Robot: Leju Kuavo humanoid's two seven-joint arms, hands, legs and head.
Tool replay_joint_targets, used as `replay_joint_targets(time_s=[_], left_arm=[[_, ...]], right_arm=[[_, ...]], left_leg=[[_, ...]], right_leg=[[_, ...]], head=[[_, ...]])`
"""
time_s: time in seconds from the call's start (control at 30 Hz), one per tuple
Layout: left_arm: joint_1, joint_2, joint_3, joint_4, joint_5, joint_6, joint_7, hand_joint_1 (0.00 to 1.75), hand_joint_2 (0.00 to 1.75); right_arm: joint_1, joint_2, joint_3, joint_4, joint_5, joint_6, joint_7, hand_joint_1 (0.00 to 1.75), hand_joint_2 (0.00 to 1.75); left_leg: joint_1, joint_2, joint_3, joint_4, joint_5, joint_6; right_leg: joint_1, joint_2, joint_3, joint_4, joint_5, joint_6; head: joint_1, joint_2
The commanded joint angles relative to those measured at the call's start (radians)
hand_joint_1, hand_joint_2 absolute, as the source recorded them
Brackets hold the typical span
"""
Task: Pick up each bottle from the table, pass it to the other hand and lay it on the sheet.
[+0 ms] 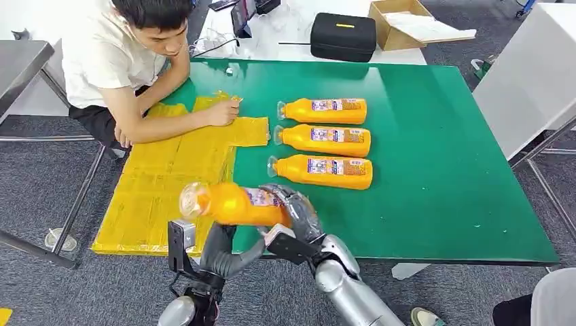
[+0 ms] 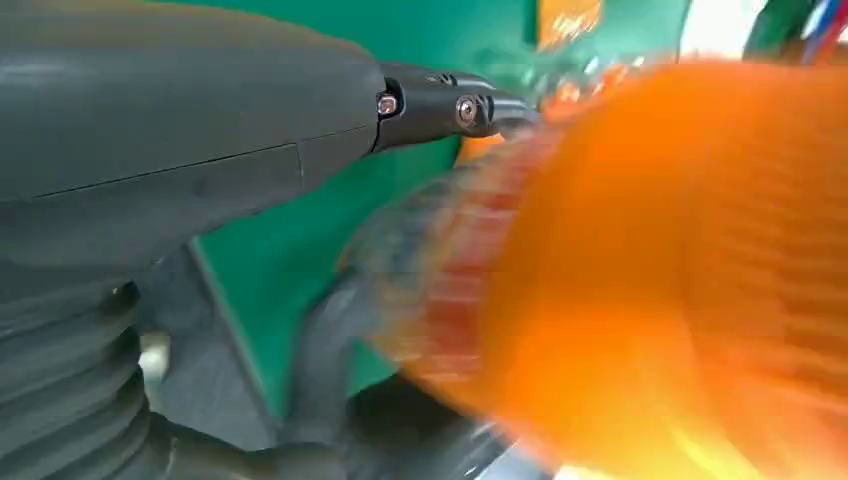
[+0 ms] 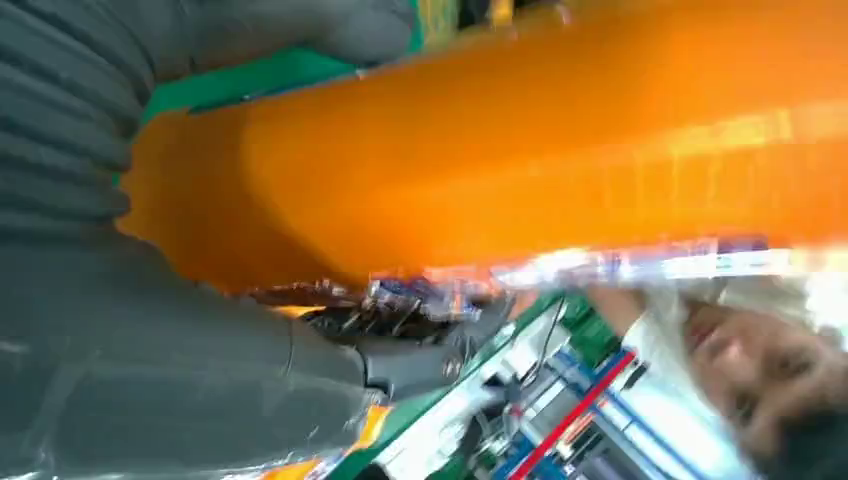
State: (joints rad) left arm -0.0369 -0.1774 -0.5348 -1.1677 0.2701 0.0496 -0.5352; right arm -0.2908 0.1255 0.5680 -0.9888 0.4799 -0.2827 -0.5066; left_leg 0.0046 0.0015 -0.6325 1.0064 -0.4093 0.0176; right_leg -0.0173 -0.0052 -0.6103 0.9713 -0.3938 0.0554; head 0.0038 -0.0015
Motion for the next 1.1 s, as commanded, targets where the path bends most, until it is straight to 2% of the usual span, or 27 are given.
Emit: replay_joint_targets(time_s=[0.03, 0.1, 0.13, 0.2, 0.27, 0.33, 0.37, 0.4, 0.6, 0.7, 0.83, 0.87, 0.9, 0.93, 0.97, 1.1], left_arm=[[-0.046, -0.024, 0.054, 0.074, 0.025, 0.009, 0.010, 0.00, 1.75], [-0.049, -0.026, 0.068, 0.068, 0.060, -0.013, 0.016, 0.00, 1.75], [-0.048, -0.025, 0.069, 0.060, 0.065, -0.016, 0.016, 0.00, 1.75], [-0.044, -0.026, 0.072, 0.049, 0.076, -0.020, 0.014, 0.00, 1.75], [-0.042, -0.024, 0.070, 0.040, 0.077, -0.020, 0.014, 0.00, 1.75], [-0.042, -0.024, 0.070, 0.040, 0.077, -0.020, 0.014, 0.00, 1.75], [-0.038, -0.025, 0.072, 0.033, 0.084, -0.022, 0.013, 0.00, 1.75], [-0.033, -0.025, 0.074, 0.024, 0.092, -0.026, 0.011, 0.00, 1.75], [0.000, -0.007, 0.054, -0.061, 0.204, -0.150, 0.033, 0.00, 1.75], [-0.004, -0.020, 0.069, -0.062, 0.223, -0.136, 0.019, 0.00, 1.75], [-0.023, -0.040, 0.096, -0.057, 0.228, -0.047, -0.008, 0.00, 1.75], [-0.028, -0.040, 0.094, -0.059, 0.227, -0.045, -0.008, 0.00, 1.75], [-0.033, -0.043, 0.097, -0.054, 0.228, -0.025, -0.011, 0.26, 1.75], [-0.038, -0.044, 0.098, -0.051, 0.232, -0.020, -0.010, 1.55, 1.75], [-0.047, -0.043, 0.094, -0.037, 0.233, -0.017, -0.014, 1.75, 1.75], [-0.053, -0.041, 0.089, -0.033, 0.220, 0.005, -0.042, 1.75, 1.75]], right_arm=[[-0.022, 0.003, 0.074, 0.058, -0.005, 0.004, 0.000, 1.75, 1.75], [-0.026, 0.011, 0.078, 0.069, -0.013, 0.007, 0.000, 1.75, 1.75], [-0.027, 0.013, 0.080, 0.075, -0.015, 0.007, 0.000, 1.75, 1.75], [-0.031, 0.012, 0.084, 0.086, -0.016, 0.004, 0.001, 1.75, 1.75], [-0.031, 0.011, 0.086, 0.092, -0.017, 0.001, -0.002, 1.75, 1.75], [-0.031, 0.011, 0.086, 0.092, -0.017, 0.001, -0.002, 1.75, 1.75], [-0.032, 0.010, 0.087, 0.096, -0.018, 0.003, -0.001, 1.75, 1.75], [-0.032, 0.011, 0.087, 0.098, -0.020, 0.004, 0.000, 1.75, 1.75], [-0.046, 0.021, 0.070, 0.154, -0.052, -0.003, -0.022, 1.75, 1.75], [-0.046, 0.035, 0.069, 0.167, -0.064, 0.005, -0.043, 1.75, 1.75], [-0.040, 0.057, 0.082, 0.179, -0.079, 0.019, -0.048, 1.75, 1.75], [-0.040, 0.059, 0.084, 0.179, -0.079, 0.018, -0.048, 1.75, 1.75], [-0.044, 0.061, 0.088, 0.185, -0.083, 0.023, -0.048, 1.75, 1.75], [-0.047, 0.065, 0.091, 0.187, -0.084, 0.025, -0.047, 1.75, 1.75], [-0.051, 0.070, 0.089, 0.191, -0.096, 0.033, -0.048, 1.75, 1.75], [-0.056, 0.073, 0.085, 0.195, -0.125, 0.050, -0.053, 1.75, 1.75]], left_leg=[[0.002, 0.000, 0.005, 0.000, -0.002, -0.001], [0.001, 0.000, 0.002, 0.000, -0.001, 0.000], [0.002, 0.001, 0.006, 0.001, -0.003, -0.001], [0.000, 0.000, 0.002, 0.000, 0.000, 0.000], [0.002, 0.000, 0.006, 0.001, -0.003, -0.001], [0.001, 0.000, 0.001, 0.000, 0.000, 0.000], [0.002, 0.000, 0.006, 0.001, -0.003, -0.001], [0.000, 0.000, 0.001, 0.000, 0.000, 0.000], [0.001, 0.001, 0.003, 0.000, -0.001, -0.001], [0.001, 0.001, 0.003, 0.000, -0.001, -0.001], [0.001, 0.000, 0.002, 0.000, -0.001, -0.001], [0.002, 0.000, 0.006, 0.002, -0.003, -0.001], [0.002, 0.000, 0.003, 0.001, -0.002, -0.001], [0.002, 0.001, 0.004, 0.001, -0.002, -0.001], [0.001, 0.000, 0.001, 0.000, 0.000, 0.000], [0.001, 0.001, 0.004, 0.001, -0.002, -0.001]], right_leg=[[0.002, 0.000, 0.005, -0.001, -0.001, -0.003], [0.001, 0.001, 0.002, -0.001, 0.000, -0.001], [0.002, 0.001, 0.007, 0.000, -0.002, -0.003], [0.001, 0.000, 0.002, 0.000, -0.001, -0.001], [0.002, 0.001, 0.007, 0.000, -0.003, -0.004], [0.001, 0.000, 0.001, -0.001, 0.000, -0.001], [0.002, 0.001, 0.006, 0.000, -0.002, -0.003], [0.001, 0.000, 0.001, 0.000, 0.000, -0.001], [0.001, 0.001, 0.003, 0.000, -0.001, -0.002], [0.001, 0.001, 0.003, 0.000, -0.001, -0.002], [0.001, 0.000, 0.002, 0.000, -0.001, -0.002], [0.002, 0.001, 0.006, 0.001, -0.003, -0.004], [0.002, 0.000, 0.003, 0.000, -0.001, -0.003], [0.002, 0.001, 0.004, 0.001, -0.002, -0.003], [0.001, 0.000, 0.001, 0.000, 0.000, -0.001], [0.001, 0.001, 0.004, 0.000, -0.001, -0.002]], head=[[0.000, 0.000], [0.000, 0.000], [0.000, 0.000], [0.000, 0.000], [0.000, 0.000], [0.000, 0.000], [0.000, 0.000], [0.000, 0.000], [0.000, 0.000], [0.001, 0.000], [0.000, 0.000], [0.000, 0.000], [0.000, 0.000], [0.000, 0.000], [0.000, 0.000], [0.000, 0.000]])
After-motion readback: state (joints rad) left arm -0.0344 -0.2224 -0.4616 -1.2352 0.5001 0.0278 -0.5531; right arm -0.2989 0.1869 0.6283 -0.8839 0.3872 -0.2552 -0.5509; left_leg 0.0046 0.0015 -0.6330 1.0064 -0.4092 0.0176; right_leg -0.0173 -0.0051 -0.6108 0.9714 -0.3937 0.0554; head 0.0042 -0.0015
